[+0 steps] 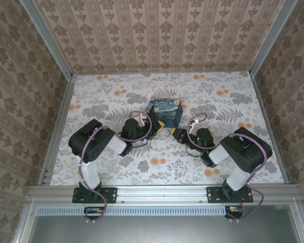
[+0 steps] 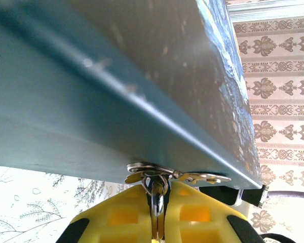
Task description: Unlock the padlock with the key
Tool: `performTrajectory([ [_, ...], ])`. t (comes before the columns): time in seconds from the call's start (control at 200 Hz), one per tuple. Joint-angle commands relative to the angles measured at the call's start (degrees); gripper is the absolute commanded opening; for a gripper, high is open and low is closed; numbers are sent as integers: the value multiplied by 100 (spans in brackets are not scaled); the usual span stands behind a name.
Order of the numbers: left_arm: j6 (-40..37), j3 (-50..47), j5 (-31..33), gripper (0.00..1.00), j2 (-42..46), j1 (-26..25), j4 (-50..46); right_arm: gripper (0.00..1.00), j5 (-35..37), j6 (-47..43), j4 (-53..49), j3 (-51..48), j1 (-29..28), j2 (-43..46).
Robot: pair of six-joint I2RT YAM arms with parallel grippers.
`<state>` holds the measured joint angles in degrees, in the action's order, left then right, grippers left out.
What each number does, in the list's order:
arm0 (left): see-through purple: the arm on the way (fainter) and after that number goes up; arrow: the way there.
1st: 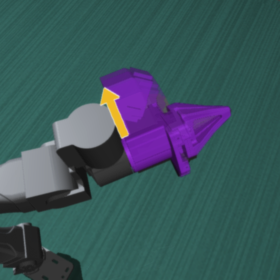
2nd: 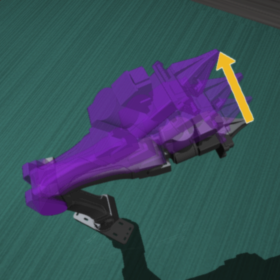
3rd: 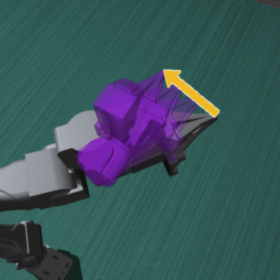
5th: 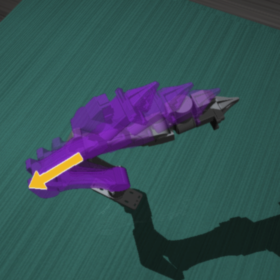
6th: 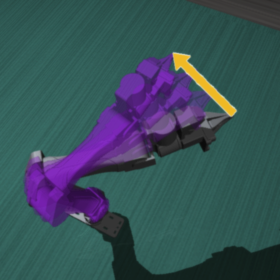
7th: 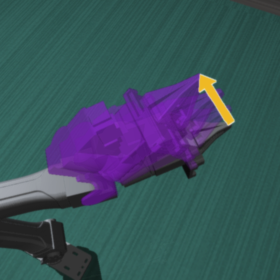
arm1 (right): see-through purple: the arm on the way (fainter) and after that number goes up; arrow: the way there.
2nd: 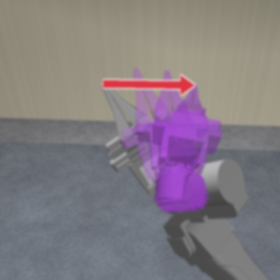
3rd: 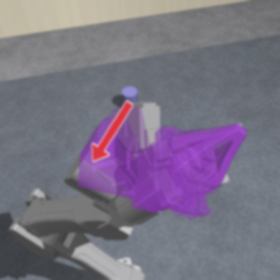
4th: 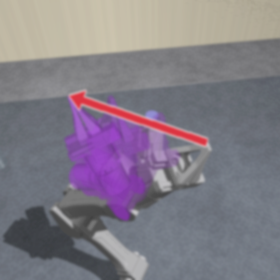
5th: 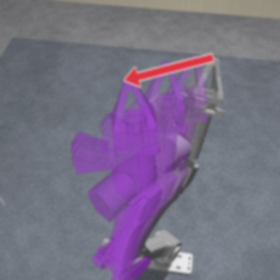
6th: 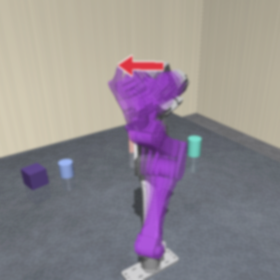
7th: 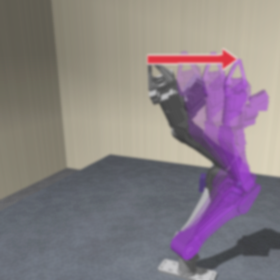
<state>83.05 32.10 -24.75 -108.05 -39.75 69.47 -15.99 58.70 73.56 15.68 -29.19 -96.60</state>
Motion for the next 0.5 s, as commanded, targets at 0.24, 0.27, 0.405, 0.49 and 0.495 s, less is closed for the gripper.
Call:
performTrajectory([
  [0.24,138,59,-115,0,144,-64,365,0,272,89,168,264,-34,-147],
  [0.27,136,51,-117,0,153,-64,357,0,285,98,181,284,-34,-164],
  [0.405,145,51,-108,0,186,-86,349,0,310,116,155,321,-34,-254],
  [0.49,158,43,-97,0,212,-92,350,0,324,123,140,354,-34,-305],
  [0.495,159,43,-94,0,213,-89,349,0,324,119,136,355,-34,-310],
])
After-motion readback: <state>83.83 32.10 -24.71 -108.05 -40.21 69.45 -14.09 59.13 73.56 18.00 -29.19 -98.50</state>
